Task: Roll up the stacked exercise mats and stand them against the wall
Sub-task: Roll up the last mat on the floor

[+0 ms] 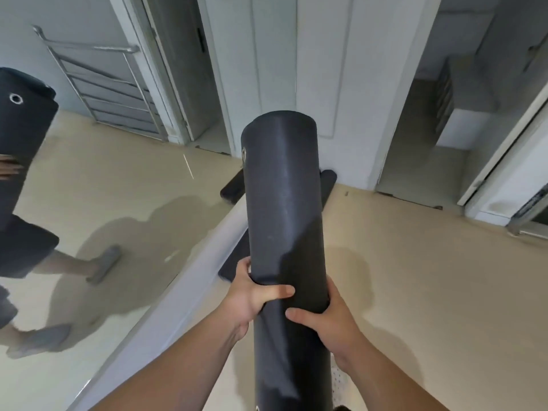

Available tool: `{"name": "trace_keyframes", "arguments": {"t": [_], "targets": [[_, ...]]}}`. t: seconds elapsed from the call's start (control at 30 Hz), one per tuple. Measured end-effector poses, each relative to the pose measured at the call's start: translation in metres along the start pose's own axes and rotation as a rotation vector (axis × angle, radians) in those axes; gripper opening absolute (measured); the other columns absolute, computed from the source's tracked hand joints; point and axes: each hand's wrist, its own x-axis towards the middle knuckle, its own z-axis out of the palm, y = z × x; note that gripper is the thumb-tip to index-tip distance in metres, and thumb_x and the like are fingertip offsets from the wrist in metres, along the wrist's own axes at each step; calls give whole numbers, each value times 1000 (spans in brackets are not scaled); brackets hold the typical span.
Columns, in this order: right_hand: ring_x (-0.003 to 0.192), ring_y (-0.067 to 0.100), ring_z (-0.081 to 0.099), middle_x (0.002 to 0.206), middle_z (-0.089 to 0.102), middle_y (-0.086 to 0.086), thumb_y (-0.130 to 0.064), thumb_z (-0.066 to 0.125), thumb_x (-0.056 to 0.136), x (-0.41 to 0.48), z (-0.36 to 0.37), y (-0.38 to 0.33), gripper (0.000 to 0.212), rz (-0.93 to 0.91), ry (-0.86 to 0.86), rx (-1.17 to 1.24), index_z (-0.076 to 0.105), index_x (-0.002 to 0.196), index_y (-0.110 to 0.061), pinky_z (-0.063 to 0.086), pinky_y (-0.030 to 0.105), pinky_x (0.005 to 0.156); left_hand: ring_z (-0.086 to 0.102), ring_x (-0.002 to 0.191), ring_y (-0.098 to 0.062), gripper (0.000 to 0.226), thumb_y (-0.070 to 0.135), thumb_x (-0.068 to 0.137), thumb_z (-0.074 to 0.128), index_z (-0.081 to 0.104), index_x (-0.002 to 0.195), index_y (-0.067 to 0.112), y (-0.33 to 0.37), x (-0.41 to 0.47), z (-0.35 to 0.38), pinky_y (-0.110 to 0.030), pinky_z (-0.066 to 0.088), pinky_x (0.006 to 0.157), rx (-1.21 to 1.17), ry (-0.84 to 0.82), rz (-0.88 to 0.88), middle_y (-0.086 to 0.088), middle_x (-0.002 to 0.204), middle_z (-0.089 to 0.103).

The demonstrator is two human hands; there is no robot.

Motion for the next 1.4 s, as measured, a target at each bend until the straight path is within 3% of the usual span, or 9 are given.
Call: {"name": "trace_keyframes", "arguments": {"t": [0.17,0.4,0.8,0.97,1.03,1.1,1.2,1.33,1.4], "targets": [[114,10,71,125,73,-14,-5,93,73,146,-25,-14,84,14,-27,47,53,141,-34,60,33,91,70,109,-21,114,24,39,103,42,136,30,35,145,18,-46,60,92,30,-7,-38,3,123,69],[105,4,72,118,74,-18,-8,94,72,303,-49,-40,83,114,-3,18,53,138,-37,60,21,79,66,114,-19,124,31,36,102,38,143,27,70,303,33,-44,58,96,33,4,-86,6,129,64],[106,-2,69,120,70,-25,-22,100,66,541,-4,0,92,288,166,-48,49,138,-48,60,20,79,67,115,-24,127,31,34,105,40,142,35,53,570,-32,-50,58,96,47,-144,-292,2,129,66],[105,4,71,116,71,-24,-33,102,60,629,-4,92,95,426,274,-29,49,138,-48,62,29,87,67,112,-23,117,26,41,100,41,142,30,-27,681,-40,-47,57,95,63,-191,-426,1,125,67],[106,7,71,116,72,-21,-36,102,57,659,-8,143,95,488,310,-24,51,137,-48,62,34,90,71,103,-20,93,15,56,97,48,134,30,-76,721,-39,-38,60,83,73,-182,-483,2,119,70],[101,4,72,113,74,-20,-33,102,60,689,-14,197,91,526,349,-13,53,137,-44,62,28,83,75,89,-13,67,4,69,90,55,120,32,-130,761,-38,-27,59,68,85,-171,-544,4,110,73],[93,3,68,110,68,-22,-36,99,66,731,-26,281,86,593,389,-22,48,135,-43,55,12,66,74,92,-13,61,3,73,87,58,116,35,-215,820,-35,-26,59,69,128,-201,-620,5,107,76],[106,9,66,120,66,-18,-50,98,58,768,-34,387,107,681,439,-51,39,147,-45,61,32,86,75,91,-13,62,5,75,85,58,126,29,-321,881,-36,-25,60,68,165,-290,-693,9,102,78],[106,8,65,121,64,-21,-58,94,57,780,-35,427,112,696,467,-104,31,150,-48,61,37,89,75,93,-14,65,8,72,86,57,127,27,-362,906,-37,-26,60,71,171,-372,-719,8,104,78]]}}
